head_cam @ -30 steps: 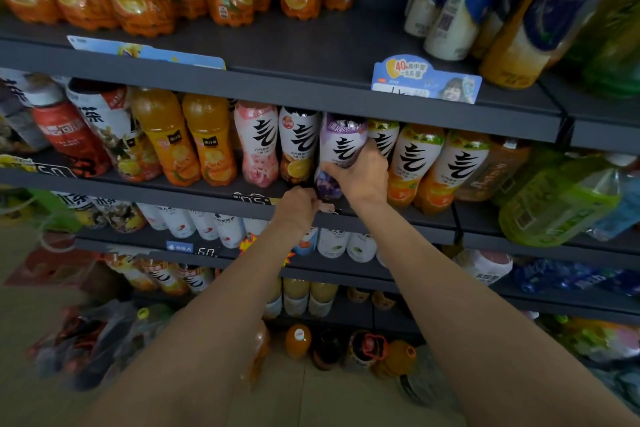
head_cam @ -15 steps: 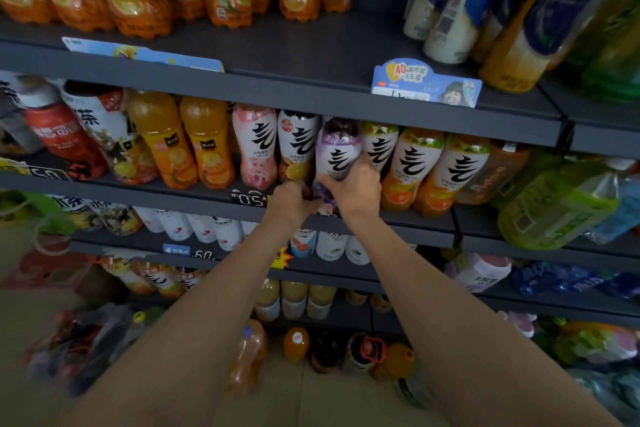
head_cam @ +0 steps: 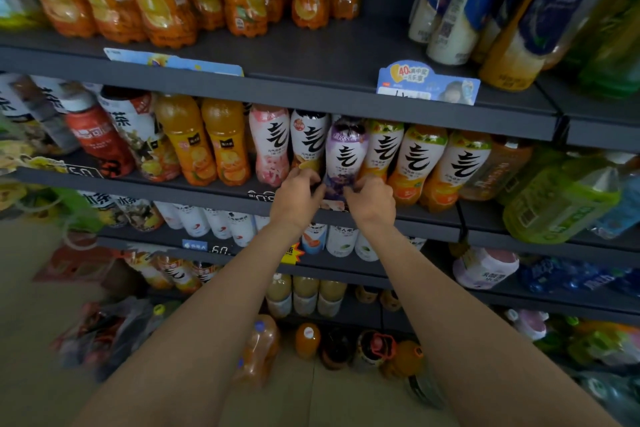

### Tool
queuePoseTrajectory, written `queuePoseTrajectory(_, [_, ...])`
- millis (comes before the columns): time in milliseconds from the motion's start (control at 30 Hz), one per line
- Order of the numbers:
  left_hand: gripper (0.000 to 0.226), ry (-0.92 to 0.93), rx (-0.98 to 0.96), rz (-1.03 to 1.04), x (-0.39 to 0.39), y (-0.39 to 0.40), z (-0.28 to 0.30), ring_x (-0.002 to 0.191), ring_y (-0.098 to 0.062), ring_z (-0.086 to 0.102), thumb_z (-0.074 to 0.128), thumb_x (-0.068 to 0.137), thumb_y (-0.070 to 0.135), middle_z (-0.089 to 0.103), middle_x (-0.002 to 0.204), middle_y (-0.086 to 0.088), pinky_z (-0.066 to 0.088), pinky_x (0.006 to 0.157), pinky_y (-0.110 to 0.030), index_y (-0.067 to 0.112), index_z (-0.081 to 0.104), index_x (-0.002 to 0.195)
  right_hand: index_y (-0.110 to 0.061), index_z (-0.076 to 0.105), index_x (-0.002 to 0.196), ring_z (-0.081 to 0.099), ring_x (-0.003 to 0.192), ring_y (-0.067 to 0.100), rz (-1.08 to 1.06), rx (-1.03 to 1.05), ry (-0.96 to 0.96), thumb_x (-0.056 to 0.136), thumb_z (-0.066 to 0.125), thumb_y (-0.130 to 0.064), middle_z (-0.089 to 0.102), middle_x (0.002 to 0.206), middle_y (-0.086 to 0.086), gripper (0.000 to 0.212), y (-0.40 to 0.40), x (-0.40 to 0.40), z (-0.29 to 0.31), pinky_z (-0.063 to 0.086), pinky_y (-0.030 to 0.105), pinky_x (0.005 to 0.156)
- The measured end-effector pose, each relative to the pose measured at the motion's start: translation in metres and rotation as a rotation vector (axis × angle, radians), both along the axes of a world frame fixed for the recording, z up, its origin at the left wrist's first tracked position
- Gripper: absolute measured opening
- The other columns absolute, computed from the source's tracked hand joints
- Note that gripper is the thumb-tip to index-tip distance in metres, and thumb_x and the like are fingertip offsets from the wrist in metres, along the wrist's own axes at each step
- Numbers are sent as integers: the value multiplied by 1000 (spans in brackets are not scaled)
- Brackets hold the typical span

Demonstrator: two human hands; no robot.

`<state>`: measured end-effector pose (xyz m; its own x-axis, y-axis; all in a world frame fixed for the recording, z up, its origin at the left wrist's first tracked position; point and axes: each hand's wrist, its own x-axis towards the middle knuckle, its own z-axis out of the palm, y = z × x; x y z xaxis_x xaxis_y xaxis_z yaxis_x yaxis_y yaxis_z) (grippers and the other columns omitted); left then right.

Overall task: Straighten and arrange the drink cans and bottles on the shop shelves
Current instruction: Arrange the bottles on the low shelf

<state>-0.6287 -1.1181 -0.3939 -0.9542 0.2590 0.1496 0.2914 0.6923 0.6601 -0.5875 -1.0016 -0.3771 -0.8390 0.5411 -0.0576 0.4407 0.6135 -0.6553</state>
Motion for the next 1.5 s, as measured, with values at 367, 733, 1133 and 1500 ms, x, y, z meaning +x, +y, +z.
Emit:
queuePoseTrajectory(367, [17,451,8,-19,41,-31,113,85,-25,60,53,88,17,59,103,-7,48,69,-37,9,58,102,-9,63,77,64,73,28,174,69,437,92,50,-28,69,75,12,27,-33,40,79,52,39,66])
queuePoseTrajectory(733, [19,532,3,1,61,-11,155,84,-24,59,51,85,16,56,99,-6,50,73,-42,11,55,103,-8,67,84,66,69,28,205,-52,420,91,53,-29,70,76,12,26,8,59,107,55,45,67])
queuePoseTrajectory(1133, [25,359,-46,-65,155,181,97,93,-24,56,51,87,14,54,109,-8,42,68,-32,8,50,112,-9,57,111,62,97,30,197,-87,79,87,60,-24,66,104,15,28,188,151,55,49,34,77])
queuePoseTrajectory(1500, [29,87,2,15,209,313,44,91,-19,57,56,88,20,49,110,-3,48,71,-35,12,46,114,-4,61,107,59,106,27,44,-256,-115,84,66,-35,65,110,13,39,336,220,5,43,27,79])
